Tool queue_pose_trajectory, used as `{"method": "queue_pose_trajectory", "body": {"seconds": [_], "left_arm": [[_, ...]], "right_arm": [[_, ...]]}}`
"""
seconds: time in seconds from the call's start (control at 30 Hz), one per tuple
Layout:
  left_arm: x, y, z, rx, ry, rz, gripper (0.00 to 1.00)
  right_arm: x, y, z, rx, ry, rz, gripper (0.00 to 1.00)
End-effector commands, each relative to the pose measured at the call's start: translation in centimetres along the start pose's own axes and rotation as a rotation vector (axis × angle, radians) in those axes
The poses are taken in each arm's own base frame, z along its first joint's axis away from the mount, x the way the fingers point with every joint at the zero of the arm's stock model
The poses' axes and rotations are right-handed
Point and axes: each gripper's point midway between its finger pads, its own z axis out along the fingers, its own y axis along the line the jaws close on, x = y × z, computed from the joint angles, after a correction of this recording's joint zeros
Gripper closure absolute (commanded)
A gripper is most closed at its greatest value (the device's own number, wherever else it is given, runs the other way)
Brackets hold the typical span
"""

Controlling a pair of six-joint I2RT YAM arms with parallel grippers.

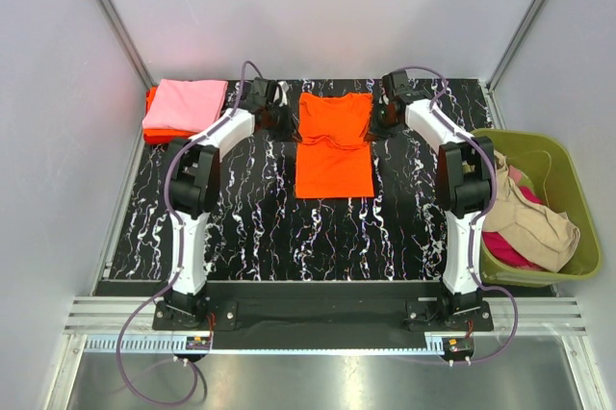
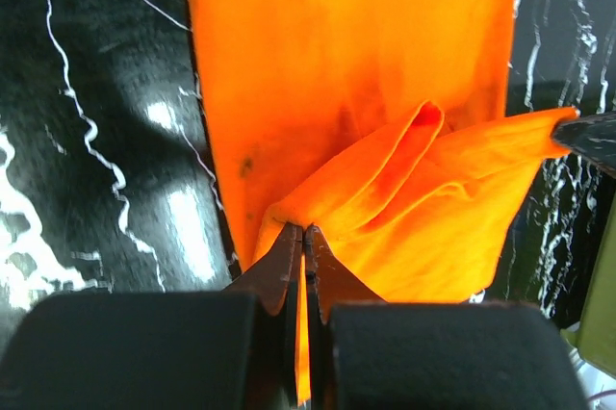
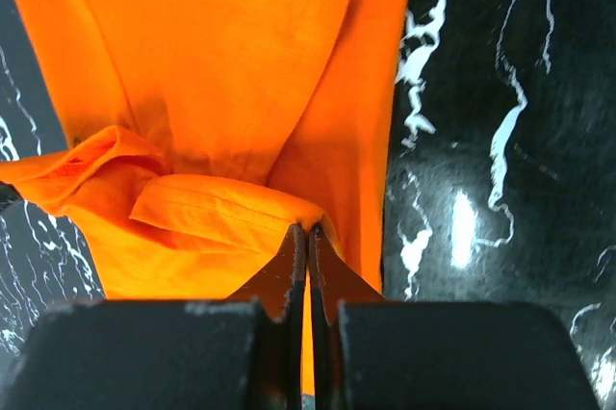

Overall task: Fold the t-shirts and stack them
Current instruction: Fold the tshirt

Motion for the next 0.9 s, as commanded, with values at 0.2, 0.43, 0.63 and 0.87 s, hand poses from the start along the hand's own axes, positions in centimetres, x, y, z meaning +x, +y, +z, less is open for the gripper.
{"method": "queue_pose_trajectory", "body": {"seconds": [0.2, 0.43, 0.63, 0.87], "left_arm": [[-3.0, -1.0, 1.5, 0.057, -0.037, 0.023, 0.89], [-4.2, -0.6, -0.4, -0.018, -0.088, 0.070, 0.71], [-2.9, -0.4, -2.3, -0.062, -0.097, 0.066, 0.67], [-1.0, -2.4, -0.8, 0.014, -0.054, 0.104, 0.67]], "right_arm": [[-1.7, -0.8, 2.2, -0.011, 0.002, 0.049, 0.95], [-3.8, -0.4, -0.8, 0.017, -0.069, 0.067, 0.71], [-2.3, 0.1, -2.5, 0.003, -0.048, 0.109, 0.71], [-0.2, 1.5, -2.2, -0.044, -0.023, 0.131, 0.73]]}}
